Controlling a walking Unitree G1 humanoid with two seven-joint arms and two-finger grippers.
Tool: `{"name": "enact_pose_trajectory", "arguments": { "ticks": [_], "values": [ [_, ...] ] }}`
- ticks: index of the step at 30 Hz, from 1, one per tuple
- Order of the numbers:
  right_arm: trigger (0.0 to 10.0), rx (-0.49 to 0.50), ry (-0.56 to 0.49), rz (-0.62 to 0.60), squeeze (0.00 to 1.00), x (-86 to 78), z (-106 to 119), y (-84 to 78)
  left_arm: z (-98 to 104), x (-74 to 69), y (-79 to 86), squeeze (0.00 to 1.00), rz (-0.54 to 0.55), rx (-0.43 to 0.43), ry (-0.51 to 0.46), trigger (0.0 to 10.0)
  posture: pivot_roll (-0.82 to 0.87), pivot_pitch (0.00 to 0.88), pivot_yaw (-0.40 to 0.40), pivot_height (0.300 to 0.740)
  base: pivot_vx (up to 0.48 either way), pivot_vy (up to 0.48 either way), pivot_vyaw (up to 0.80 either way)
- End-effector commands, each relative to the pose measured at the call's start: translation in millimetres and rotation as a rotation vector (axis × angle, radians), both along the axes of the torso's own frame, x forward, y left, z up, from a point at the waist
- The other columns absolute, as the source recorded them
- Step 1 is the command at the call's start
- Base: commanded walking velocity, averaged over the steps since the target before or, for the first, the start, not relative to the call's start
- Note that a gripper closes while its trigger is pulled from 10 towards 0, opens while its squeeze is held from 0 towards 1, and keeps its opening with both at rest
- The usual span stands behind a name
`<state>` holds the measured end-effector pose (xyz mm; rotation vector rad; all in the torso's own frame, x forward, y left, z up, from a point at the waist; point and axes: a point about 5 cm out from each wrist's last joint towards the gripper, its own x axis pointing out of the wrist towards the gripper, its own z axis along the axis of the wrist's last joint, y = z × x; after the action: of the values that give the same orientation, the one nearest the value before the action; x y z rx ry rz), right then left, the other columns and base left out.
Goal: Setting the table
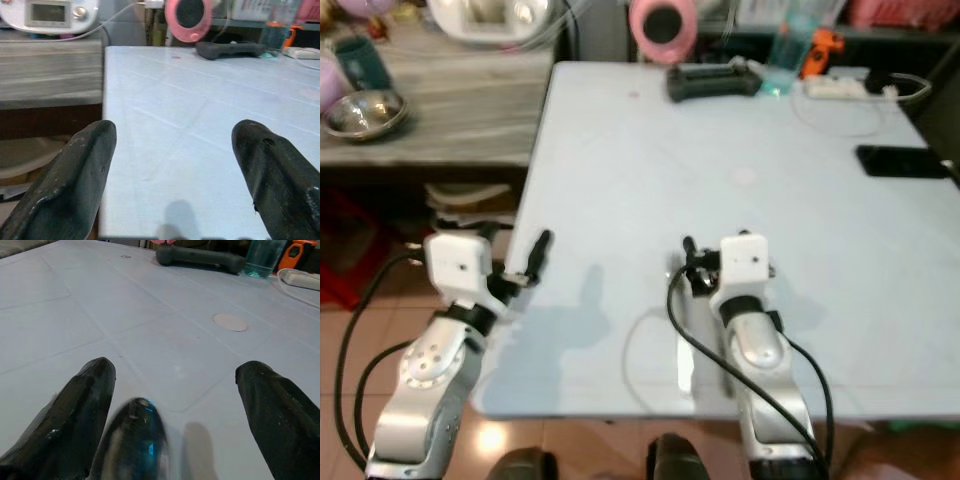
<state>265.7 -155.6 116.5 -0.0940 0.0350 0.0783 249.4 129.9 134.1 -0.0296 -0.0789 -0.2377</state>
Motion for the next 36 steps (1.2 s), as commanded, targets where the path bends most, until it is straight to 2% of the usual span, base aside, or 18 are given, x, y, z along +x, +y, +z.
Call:
{"name": "enact_pose_trajectory", "arguments": {
  "ticks": [1, 4, 6, 8, 12, 14, 20, 25, 29, 36],
  "values": [
    [10.0, 0.021, 0.004, 0.024, 0.00, -1.2, 0, 7.1, -1, -2.2, 10.9, 0.00, 0.041, 0.016, 0.010, 10.0, 0.02, 0.120, -0.023, 0.740, 0.000, 0.000, 0.00],
    [10.0, 0.040, 0.005, 0.050, 0.00, -1.5, 2, 10.6, -2, -1.6, 13.3, 0.00, 0.054, 0.017, 0.015, 10.0, 0.02, 0.123, -0.024, 0.740, 0.000, 0.000, 0.00],
    [10.0, 0.094, 0.011, 0.134, 0.00, -4.2, 7, 23.8, -2, -1.8, 13.7, 0.00, 0.058, 0.017, 0.017, 10.0, 0.02, 0.126, -0.024, 0.740, 0.000, 0.000, 0.00],
    [10.0, 0.087, 0.014, 0.181, 0.00, -8.8, 8, 30.3, -2, -2.3, 13.3, 0.00, 0.056, 0.019, 0.017, 10.0, 0.02, 0.129, -0.026, 0.740, 0.000, 0.000, 0.00],
    [10.0, 0.079, 0.032, 0.186, 0.00, -15.4, 6, 26.3, -1, -2.9, 13.6, 0.00, 0.053, 0.019, 0.019, 10.0, 0.02, 0.132, -0.025, 0.740, 0.000, 0.000, 0.00],
    [10.0, 0.083, 0.058, 0.180, 0.00, -21.9, 4, 17.1, -2, -2.9, 13.7, 0.00, 0.046, 0.019, 0.023, 10.0, 0.02, 0.134, -0.023, 0.740, 0.000, 0.000, 0.00],
    [10.0, 0.085, 0.105, 0.193, 0.00, -34.3, -2, 10.7, -2, -1.6, 11.7, 0.00, 0.026, 0.018, 0.025, 10.0, 0.00, 0.135, -0.013, 0.740, 0.000, 0.000, 0.00],
    [10.0, 0.109, 0.136, 0.232, 0.00, -36.2, -5, 15.2, -2, 0.1, 10.4, 0.00, 0.015, 0.017, 0.026, 10.0, 0.00, 0.133, -0.010, 0.740, 0.000, 0.000, 0.00],
    [10.0, 0.133, 0.170, 0.319, 0.00, -38.8, -5, 25.2, -1, 2.0, 9.1, 0.00, 0.007, 0.016, 0.022, 10.0, 0.00, 0.128, -0.008, 0.740, 0.000, 0.000, 0.00],
    [10.0, 0.171, 0.231, 0.320, 0.00, -44.9, -8, 19.1, -1, 2.1, 9.4, 0.00, 0.001, 0.014, 0.021, 10.0, 0.00, 0.130, -0.011, 0.740, 0.000, 0.000, 0.00]
  ]
}}
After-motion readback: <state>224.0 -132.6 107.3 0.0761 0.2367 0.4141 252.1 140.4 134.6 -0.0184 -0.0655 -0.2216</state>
